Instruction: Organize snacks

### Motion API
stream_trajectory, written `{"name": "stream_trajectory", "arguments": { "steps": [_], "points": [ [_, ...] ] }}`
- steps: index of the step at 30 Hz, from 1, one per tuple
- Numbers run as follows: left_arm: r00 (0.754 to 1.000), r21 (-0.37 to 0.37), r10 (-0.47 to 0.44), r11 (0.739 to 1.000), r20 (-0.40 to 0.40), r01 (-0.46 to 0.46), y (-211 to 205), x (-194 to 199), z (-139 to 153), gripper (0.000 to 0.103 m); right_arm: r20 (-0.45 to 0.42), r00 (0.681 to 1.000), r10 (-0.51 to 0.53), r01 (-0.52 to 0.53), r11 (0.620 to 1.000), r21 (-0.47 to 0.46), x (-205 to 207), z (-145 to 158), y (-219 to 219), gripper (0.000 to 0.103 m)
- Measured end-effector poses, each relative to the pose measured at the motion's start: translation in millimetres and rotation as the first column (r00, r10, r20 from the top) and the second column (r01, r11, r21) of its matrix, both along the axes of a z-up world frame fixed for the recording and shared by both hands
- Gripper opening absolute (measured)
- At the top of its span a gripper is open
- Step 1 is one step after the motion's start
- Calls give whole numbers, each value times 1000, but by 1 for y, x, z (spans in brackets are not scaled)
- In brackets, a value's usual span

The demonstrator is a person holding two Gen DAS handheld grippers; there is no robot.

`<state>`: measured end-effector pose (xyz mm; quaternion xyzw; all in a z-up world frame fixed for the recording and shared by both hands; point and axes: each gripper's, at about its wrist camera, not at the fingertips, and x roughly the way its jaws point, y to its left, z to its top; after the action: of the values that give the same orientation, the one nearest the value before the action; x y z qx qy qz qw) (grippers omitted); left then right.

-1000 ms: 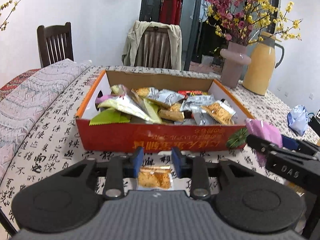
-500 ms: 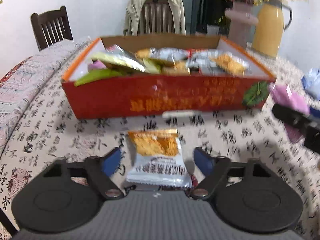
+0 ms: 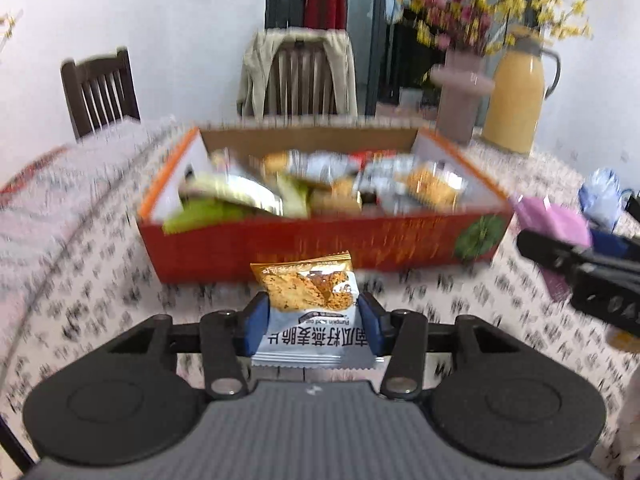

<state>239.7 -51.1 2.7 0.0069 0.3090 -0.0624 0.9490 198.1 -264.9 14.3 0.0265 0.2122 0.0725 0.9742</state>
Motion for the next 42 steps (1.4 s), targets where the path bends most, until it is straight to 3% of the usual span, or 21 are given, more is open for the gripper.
{"name": "stream_trajectory", "arguments": {
  "steps": [9, 17, 18, 20, 21, 22, 27, 36, 42],
  "points": [
    [983, -52, 47, 998, 177, -39, 6, 20, 57, 49, 76, 997, 9, -7, 999, -33, 32, 30, 9, 66],
    [975, -52, 109, 994, 194, -100, 8, 76, 63, 50, 63, 998, 26, -21, 997, -79, 102, 36, 37, 66],
    [975, -55, 118, 992, 188, -109, 11, 81, 61, 54, 48, 998, 29, -25, 996, -84, 110, 34, 40, 68],
    [974, -62, 141, 989, 179, -132, 17, 87, 56, 73, 6, 1000, 30, -30, 996, -87, 125, 29, 42, 76],
    [971, -65, 160, 986, 177, -151, 21, 88, 54, 94, -8, 1000, 27, -28, 996, -82, 129, 26, 42, 84],
    [967, -67, 178, 983, 181, -169, 25, 85, 53, 103, -15, 1000, 17, -19, 997, -74, 129, 25, 41, 91],
    [960, -79, 188, 981, 205, -176, 41, 62, 55, 103, 11, 1000, 6, -5, 999, -51, 108, 30, 33, 103],
    [966, -98, 111, 991, 234, -90, 54, -17, 51, 103, 70, 996, 60, -57, 998, -39, 21, 47, 18, 103],
    [975, -86, 94, 993, 201, -78, 61, -55, 26, 103, 79, 995, 54, -53, 998, -21, -24, 39, 14, 103]
  ]
}}
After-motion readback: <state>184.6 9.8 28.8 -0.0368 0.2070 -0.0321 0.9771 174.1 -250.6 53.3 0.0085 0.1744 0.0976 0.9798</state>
